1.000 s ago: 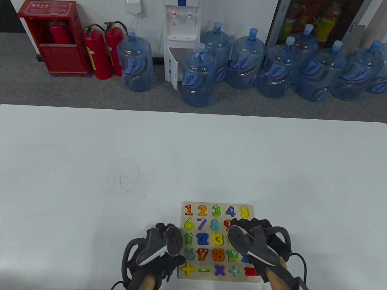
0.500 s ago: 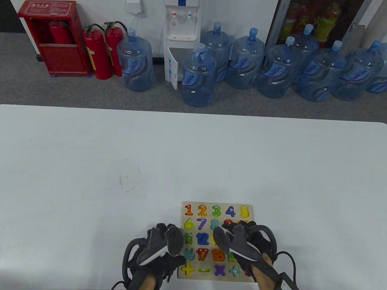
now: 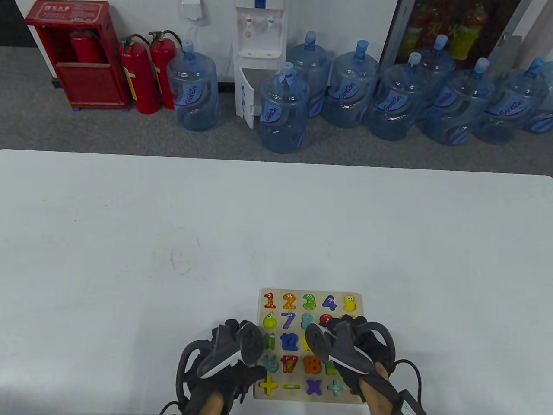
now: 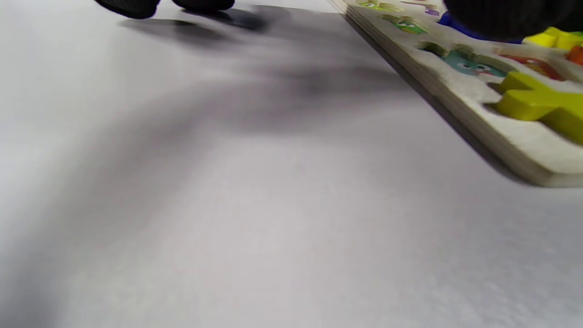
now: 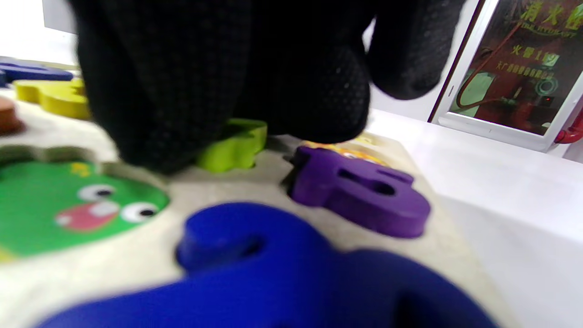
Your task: Hold math block puzzle and insert math blocks into matching slots
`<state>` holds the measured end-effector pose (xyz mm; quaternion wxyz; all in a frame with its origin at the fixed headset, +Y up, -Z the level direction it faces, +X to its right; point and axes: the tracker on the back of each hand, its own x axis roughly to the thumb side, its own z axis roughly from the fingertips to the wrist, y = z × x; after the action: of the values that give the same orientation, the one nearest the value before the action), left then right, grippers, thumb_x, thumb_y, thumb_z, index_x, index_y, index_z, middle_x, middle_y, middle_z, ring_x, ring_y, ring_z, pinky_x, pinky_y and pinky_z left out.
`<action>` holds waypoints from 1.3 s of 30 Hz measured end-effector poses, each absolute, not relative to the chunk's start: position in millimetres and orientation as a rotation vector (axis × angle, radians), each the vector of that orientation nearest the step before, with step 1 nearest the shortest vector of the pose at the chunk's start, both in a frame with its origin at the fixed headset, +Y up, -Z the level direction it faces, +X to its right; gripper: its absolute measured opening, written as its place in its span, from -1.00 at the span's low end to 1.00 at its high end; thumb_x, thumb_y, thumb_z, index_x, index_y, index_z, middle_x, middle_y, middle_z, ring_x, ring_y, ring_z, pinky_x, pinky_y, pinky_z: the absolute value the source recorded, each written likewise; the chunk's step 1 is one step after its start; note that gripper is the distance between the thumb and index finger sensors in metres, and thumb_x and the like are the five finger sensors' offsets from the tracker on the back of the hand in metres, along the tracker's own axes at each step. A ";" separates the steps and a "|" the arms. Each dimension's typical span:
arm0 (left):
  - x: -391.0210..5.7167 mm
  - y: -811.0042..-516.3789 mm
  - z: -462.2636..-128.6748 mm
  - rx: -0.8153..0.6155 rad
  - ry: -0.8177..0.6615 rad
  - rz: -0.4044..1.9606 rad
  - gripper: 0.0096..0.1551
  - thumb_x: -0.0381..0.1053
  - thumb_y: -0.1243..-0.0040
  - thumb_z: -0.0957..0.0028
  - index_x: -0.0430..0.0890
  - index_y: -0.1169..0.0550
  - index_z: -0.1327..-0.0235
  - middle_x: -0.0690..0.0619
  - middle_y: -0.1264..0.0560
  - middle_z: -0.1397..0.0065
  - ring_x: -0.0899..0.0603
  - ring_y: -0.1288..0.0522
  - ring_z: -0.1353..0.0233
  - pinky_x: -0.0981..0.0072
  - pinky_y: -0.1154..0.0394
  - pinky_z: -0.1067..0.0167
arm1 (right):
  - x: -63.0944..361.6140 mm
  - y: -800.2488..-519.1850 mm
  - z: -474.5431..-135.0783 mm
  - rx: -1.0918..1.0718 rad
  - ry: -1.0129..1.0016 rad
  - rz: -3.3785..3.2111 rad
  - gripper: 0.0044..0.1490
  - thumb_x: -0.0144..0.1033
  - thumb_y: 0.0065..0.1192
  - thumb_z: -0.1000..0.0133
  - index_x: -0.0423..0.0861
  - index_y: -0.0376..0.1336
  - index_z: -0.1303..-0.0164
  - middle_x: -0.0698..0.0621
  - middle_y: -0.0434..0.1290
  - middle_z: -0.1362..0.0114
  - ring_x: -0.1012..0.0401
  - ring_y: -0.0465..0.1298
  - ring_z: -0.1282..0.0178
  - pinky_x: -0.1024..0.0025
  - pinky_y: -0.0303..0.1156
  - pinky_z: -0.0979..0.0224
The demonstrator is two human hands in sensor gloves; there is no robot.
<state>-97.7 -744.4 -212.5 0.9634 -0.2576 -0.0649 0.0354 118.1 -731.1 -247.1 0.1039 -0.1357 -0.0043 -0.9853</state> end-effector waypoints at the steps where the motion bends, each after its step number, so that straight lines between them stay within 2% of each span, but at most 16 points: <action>1: -97.6 -744.7 -212.6 -0.523 -0.132 0.072 0.15 0.39 -0.08 0.24 0.00 0.08 -0.53 -0.11 0.14 -0.62 -0.43 0.01 -0.63 -0.42 -0.17 -0.45 | 118.9 -731.4 -247.3 -0.396 -0.019 -2.909 -0.33 -0.23 0.53 0.48 0.24 0.45 0.09 0.15 0.54 -0.16 0.21 0.61 -0.02 0.16 0.46 -0.31; 4: -97.0 -743.9 -211.9 -0.520 -0.137 0.065 0.15 0.39 -0.08 0.24 0.00 0.08 -0.53 -0.11 0.14 -0.62 -0.43 0.00 -0.63 -0.42 -0.17 -0.45 | 121.4 -732.2 -244.1 -0.427 -0.113 -2.903 -0.27 -0.23 0.50 0.43 0.21 0.40 -0.03 0.14 0.51 -0.22 0.21 0.59 -0.07 0.16 0.46 -0.33; 8: -96.9 -743.9 -211.4 -0.515 -0.141 0.065 0.15 0.39 -0.08 0.24 -0.01 0.07 -0.52 -0.16 0.14 -0.61 -0.43 -0.01 -0.62 -0.42 -0.18 -0.44 | 122.5 -727.2 -236.9 -0.465 -0.099 -2.845 -0.19 -0.18 0.47 0.41 0.23 0.34 -0.15 0.17 0.47 -0.31 0.22 0.58 -0.18 0.15 0.45 -0.37; 10: -98.7 -743.1 -209.9 -0.505 -0.136 0.070 0.15 0.39 -0.08 0.24 -0.01 0.07 -0.52 -0.16 0.14 -0.61 -0.43 -0.01 -0.62 -0.42 -0.17 -0.44 | 127.1 -721.2 -236.2 -0.488 -0.107 -2.893 -0.20 -0.17 0.47 0.41 0.21 0.36 -0.15 0.15 0.47 -0.33 0.20 0.57 -0.20 0.14 0.44 -0.38; 15: -104.0 -739.1 -205.1 -0.446 -0.137 0.105 0.14 0.39 -0.08 0.25 -0.01 0.06 -0.52 -0.16 0.13 -0.60 -0.43 -0.01 -0.62 -0.42 -0.18 -0.44 | 159.4 -699.3 -239.2 -0.455 -0.010 -3.100 -0.17 -0.10 0.37 0.34 0.15 0.31 -0.24 0.07 0.40 -0.40 0.15 0.54 -0.25 0.10 0.41 -0.39; 18: -107.2 -737.4 -203.5 -0.404 -0.128 0.135 0.15 0.39 -0.08 0.26 -0.01 0.05 -0.51 -0.11 0.12 -0.61 -0.43 -0.02 -0.62 -0.42 -0.18 -0.44 | 195.5 -694.2 -243.1 -0.326 0.078 -3.167 -0.10 -0.02 0.29 0.30 0.11 0.22 -0.35 0.02 0.29 -0.49 0.11 0.47 -0.35 0.08 0.38 -0.41; 22: -112.4 -740.1 -204.2 -0.415 -0.097 0.135 0.14 0.39 -0.08 0.26 -0.01 0.05 -0.51 -0.16 0.12 -0.60 -0.43 -0.02 -0.62 -0.42 -0.18 -0.43 | 252.3 -708.0 -248.4 -0.132 0.035 -3.186 -0.01 0.02 0.25 0.29 0.07 0.13 -0.42 -0.03 0.15 -0.56 0.06 0.39 -0.43 0.06 0.34 -0.43; 27: -118.1 -739.9 -203.2 -0.413 -0.077 0.154 0.14 0.38 -0.08 0.26 -0.02 0.05 -0.51 -0.16 0.12 -0.60 -0.43 -0.02 -0.61 -0.42 -0.18 -0.43 | 291.2 -728.6 -256.0 0.073 -0.096 -3.193 0.05 0.07 0.22 0.30 0.05 0.04 -0.46 -0.05 0.05 -0.59 0.04 0.33 -0.47 0.06 0.33 -0.45; 28: -118.8 -740.0 -203.3 -0.414 -0.074 0.154 0.14 0.38 -0.08 0.26 -0.01 0.06 -0.51 -0.11 0.12 -0.60 -0.42 -0.02 -0.62 -0.42 -0.18 -0.43 | 293.5 -730.9 -257.4 0.093 -0.116 -3.208 0.06 0.07 0.21 0.30 0.04 0.02 -0.47 -0.05 0.02 -0.59 0.04 0.31 -0.48 0.06 0.32 -0.45; 32: -119.9 -740.9 -203.9 -0.427 -0.068 0.160 0.14 0.38 -0.08 0.26 -0.01 0.06 -0.51 -0.16 0.12 -0.60 -0.42 -0.02 -0.62 -0.42 -0.18 -0.43 | 297.8 -742.8 -261.1 0.141 -0.197 -3.251 0.04 0.06 0.10 0.26 0.02 -0.03 -0.48 -0.08 -0.03 -0.59 0.02 0.27 -0.50 0.08 0.31 -0.45; 33: -119.7 -740.8 -204.0 -0.430 -0.068 0.159 0.14 0.38 -0.08 0.26 -0.01 0.06 -0.51 -0.11 0.12 -0.60 -0.42 -0.02 -0.62 -0.42 -0.18 -0.44 | 298.3 -744.7 -260.8 0.145 -0.215 -3.248 0.02 0.05 0.08 0.25 0.02 -0.03 -0.47 -0.08 -0.02 -0.58 0.03 0.28 -0.49 0.09 0.32 -0.45; 39: -118.8 -741.2 -204.3 -0.446 -0.073 0.160 0.14 0.39 -0.08 0.25 -0.01 0.06 -0.51 -0.11 0.12 -0.61 -0.42 -0.01 -0.62 -0.42 -0.18 -0.44 | 298.2 -744.9 -255.0 0.139 -0.231 -3.253 0.04 0.06 0.08 0.27 0.02 -0.03 -0.47 -0.10 -0.03 -0.58 0.05 0.27 -0.49 0.10 0.32 -0.45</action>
<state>-118.8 -741.2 -204.3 0.9715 -0.2207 -0.0362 0.0791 298.2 -744.9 -255.0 -0.0614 0.0426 -0.0705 -0.9947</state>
